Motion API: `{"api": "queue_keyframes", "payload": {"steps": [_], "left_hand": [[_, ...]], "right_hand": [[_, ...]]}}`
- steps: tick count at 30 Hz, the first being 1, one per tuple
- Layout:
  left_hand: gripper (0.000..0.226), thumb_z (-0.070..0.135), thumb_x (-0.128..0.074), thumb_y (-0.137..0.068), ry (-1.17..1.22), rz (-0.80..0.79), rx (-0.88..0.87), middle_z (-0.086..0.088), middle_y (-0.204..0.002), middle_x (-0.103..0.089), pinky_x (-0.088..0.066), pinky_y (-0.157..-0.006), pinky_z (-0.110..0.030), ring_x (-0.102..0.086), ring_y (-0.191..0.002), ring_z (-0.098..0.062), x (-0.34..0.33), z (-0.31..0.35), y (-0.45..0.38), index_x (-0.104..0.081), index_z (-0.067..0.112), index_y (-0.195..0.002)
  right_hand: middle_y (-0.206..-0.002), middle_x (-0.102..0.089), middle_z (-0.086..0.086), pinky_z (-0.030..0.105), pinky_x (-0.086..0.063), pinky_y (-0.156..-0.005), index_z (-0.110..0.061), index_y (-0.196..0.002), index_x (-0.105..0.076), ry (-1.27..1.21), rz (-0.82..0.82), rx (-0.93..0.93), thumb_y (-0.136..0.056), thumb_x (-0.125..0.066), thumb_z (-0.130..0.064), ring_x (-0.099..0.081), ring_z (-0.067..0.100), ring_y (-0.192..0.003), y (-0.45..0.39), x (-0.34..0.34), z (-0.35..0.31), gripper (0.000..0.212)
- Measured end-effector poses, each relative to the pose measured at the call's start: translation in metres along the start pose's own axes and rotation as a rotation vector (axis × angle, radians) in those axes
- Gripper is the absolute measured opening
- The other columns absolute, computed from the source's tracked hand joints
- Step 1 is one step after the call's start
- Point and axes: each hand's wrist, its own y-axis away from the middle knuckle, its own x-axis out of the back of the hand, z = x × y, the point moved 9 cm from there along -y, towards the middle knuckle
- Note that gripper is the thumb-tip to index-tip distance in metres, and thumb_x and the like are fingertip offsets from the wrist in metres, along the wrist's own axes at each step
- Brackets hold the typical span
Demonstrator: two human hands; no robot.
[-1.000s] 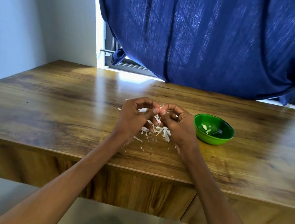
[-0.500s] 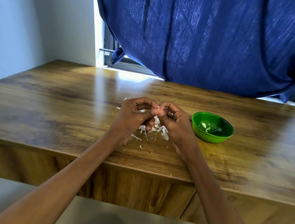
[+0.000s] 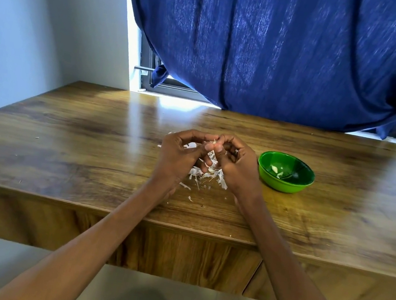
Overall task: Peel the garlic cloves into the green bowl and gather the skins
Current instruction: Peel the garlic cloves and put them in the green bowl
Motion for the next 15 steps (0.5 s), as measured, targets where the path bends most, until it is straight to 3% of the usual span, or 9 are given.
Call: {"api": "queue_keyframes", "payload": {"steps": [11, 15], "left_hand": [[0.009, -0.001, -0.074, -0.089, -0.047, -0.029, -0.013, 0.001, -0.081, -0.074, -0.054, -0.049, -0.025, -0.069, -0.057, -0.019, -0.0003, -0.0008, -0.0031, -0.071, 0.007, -0.088], [0.008, -0.001, -0.071, -0.092, 0.000, 0.011, -0.002, -0.002, -0.082, -0.074, -0.053, -0.048, -0.024, -0.068, -0.057, -0.018, 0.0039, -0.0018, -0.0033, -0.070, 0.006, -0.089]], "right_hand": [[-0.093, -0.074, 0.009, 0.024, -0.056, -0.074, -0.002, -0.096, -0.065, 0.015, 0.028, 0.012, -0.094, -0.065, 0.000, -0.066, 0.001, -0.080, -0.0005, 0.0016, 0.0006, 0.002], [-0.086, -0.075, 0.004, 0.020, -0.054, -0.067, -0.003, -0.105, -0.069, -0.083, 0.053, -0.014, -0.089, -0.073, -0.002, -0.069, 0.004, -0.077, -0.0016, 0.0058, 0.0031, 0.017]]}}
